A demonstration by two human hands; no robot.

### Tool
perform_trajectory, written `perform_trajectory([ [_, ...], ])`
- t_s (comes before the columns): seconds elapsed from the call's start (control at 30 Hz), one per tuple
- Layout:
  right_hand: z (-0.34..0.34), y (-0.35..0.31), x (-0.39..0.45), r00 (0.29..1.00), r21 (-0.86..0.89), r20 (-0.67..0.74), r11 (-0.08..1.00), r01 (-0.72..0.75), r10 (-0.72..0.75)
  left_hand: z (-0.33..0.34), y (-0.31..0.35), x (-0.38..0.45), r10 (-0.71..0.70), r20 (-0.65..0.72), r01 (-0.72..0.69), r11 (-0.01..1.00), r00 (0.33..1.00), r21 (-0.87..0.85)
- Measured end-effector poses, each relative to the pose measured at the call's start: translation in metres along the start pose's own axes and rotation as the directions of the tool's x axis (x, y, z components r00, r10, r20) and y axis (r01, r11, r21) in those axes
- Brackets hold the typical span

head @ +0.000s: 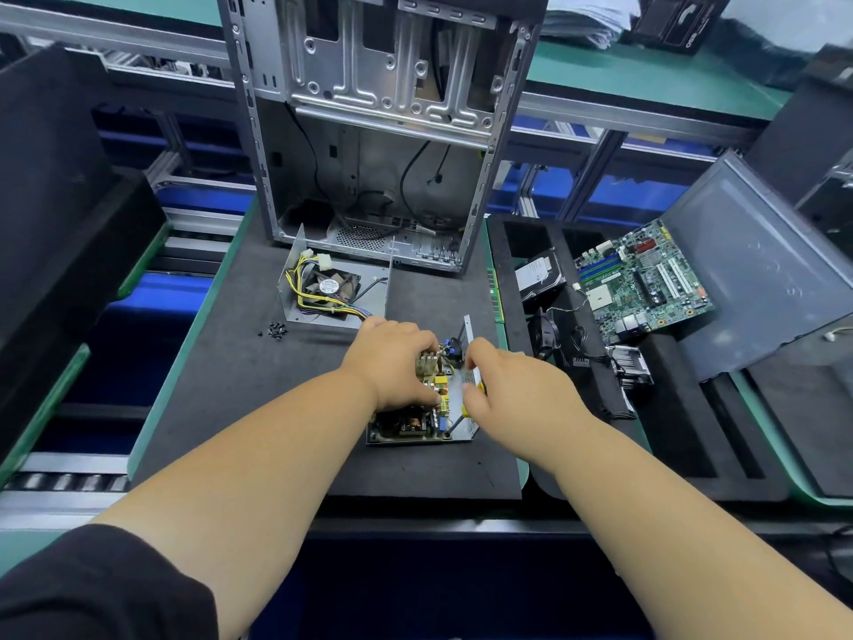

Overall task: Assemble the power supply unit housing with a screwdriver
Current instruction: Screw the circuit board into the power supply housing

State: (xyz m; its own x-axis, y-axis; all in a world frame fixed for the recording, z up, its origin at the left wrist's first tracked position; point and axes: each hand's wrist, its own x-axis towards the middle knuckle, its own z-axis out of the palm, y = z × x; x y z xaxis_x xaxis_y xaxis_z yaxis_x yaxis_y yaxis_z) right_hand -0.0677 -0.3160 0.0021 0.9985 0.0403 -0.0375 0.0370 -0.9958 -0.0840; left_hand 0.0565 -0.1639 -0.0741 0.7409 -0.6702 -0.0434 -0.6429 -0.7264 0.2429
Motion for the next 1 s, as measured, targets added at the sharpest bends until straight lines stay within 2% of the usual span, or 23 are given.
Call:
perform_trajectory([
  [0.1, -0.007, 0.001, 0.001, 0.999, 0.126, 0.033, 0.992, 0.005, -0.009, 0.0, 0.0, 0.0, 0.001, 0.001, -0.001, 1.0, 1.0, 0.003],
  [0.37, -0.001, 0.002, 0.004, 0.999, -0.075, 0.024, 0.996, -0.046, 0.048, -0.001, 0.0, 0.0, -0.002, 0.005, 0.002, 1.0, 1.0, 0.009],
  [0.6, -0.004, 0.001, 0.001, 1.0, 0.105, 0.007, 0.994, 0.029, -0.03, -0.002, 0.001, -0.001, -0.005, 0.004, 0.005, 1.0, 1.0, 0.005],
  [0.8, 0.003, 0.001, 0.003, 1.0, -0.082, 0.009, 0.997, -0.004, 0.004, -0.003, 0.002, -0.002, -0.005, 0.001, 0.005, 1.0, 1.0, 0.001],
  [0.9, 0.001, -0.001, 0.002, 1.0, 0.027, -0.008, 1.0, -0.004, 0.004, -0.003, 0.002, -0.002, -0.005, 0.001, 0.005, 1.0, 1.0, 0.004],
  [1.0, -0.005, -0.001, 0.001, 0.998, 0.138, 0.003, 0.989, 0.055, -0.056, -0.002, 0.002, -0.001, -0.006, 0.004, 0.006, 1.0, 1.0, 0.007],
])
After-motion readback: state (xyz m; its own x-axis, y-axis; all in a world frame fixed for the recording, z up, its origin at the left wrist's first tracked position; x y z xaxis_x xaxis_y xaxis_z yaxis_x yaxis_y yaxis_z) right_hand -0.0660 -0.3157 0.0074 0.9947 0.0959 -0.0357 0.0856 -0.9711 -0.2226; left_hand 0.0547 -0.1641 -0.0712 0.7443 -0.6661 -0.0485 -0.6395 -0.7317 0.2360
